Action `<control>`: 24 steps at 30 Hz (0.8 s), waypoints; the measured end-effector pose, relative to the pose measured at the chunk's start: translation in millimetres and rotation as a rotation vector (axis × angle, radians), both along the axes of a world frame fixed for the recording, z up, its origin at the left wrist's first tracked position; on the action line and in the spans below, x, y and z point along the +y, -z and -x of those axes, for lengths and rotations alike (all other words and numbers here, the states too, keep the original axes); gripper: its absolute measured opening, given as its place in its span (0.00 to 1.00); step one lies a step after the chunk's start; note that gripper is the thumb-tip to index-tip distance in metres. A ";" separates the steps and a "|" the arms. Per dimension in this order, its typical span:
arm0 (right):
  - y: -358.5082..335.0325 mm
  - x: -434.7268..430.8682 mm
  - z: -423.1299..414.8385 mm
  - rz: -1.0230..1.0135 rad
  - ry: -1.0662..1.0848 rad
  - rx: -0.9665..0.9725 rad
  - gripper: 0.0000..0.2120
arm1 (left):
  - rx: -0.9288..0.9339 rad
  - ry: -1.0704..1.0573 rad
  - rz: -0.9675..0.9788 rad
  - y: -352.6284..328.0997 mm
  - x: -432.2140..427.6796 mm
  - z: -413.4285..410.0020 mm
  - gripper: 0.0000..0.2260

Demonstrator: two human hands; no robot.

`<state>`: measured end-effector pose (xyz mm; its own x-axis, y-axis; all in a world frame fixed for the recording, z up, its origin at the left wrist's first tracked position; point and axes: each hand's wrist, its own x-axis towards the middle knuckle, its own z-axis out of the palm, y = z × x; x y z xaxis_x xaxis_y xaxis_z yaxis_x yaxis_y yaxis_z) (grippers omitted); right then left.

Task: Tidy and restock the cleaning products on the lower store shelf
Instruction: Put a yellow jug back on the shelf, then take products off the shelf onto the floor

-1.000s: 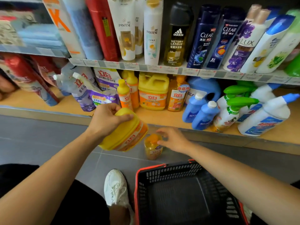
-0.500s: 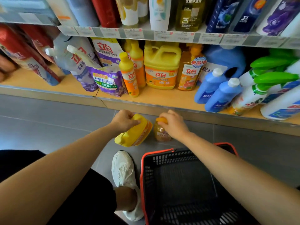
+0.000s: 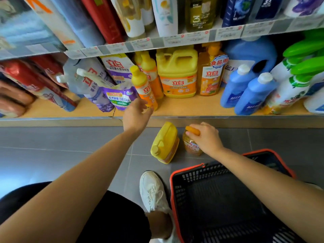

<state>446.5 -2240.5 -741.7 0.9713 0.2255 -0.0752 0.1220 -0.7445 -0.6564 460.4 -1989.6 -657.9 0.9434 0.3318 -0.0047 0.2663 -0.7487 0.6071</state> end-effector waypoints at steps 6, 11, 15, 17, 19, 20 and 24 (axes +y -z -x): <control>-0.5 -3.1 -1.9 0.003 -0.038 0.087 0.19 | -0.311 -0.176 -0.382 -31.9 13.2 -43.1 0.31; -2.1 -10.0 -0.9 -0.005 -0.101 0.145 0.25 | -0.181 -0.123 -0.194 -40.5 11.8 -65.7 0.26; -9.5 -15.8 -6.3 -0.027 -0.172 0.228 0.33 | -0.198 -0.098 -0.143 -47.6 9.5 -62.4 0.19; -18.6 -15.6 -10.4 -0.012 -0.216 0.211 0.37 | -0.198 -0.022 -0.107 -51.2 9.9 -53.5 0.17; -32.0 -11.9 -14.6 0.009 -0.256 0.139 0.38 | -0.219 0.045 -0.052 -57.1 11.1 -40.9 0.15; -40.2 -8.9 -16.2 0.008 -0.270 0.106 0.39 | -0.239 0.067 -0.019 -61.4 11.8 -34.9 0.14; -78.6 6.0 -19.8 -0.061 -0.302 0.019 0.42 | -0.281 0.183 0.184 -92.7 7.4 -11.5 0.10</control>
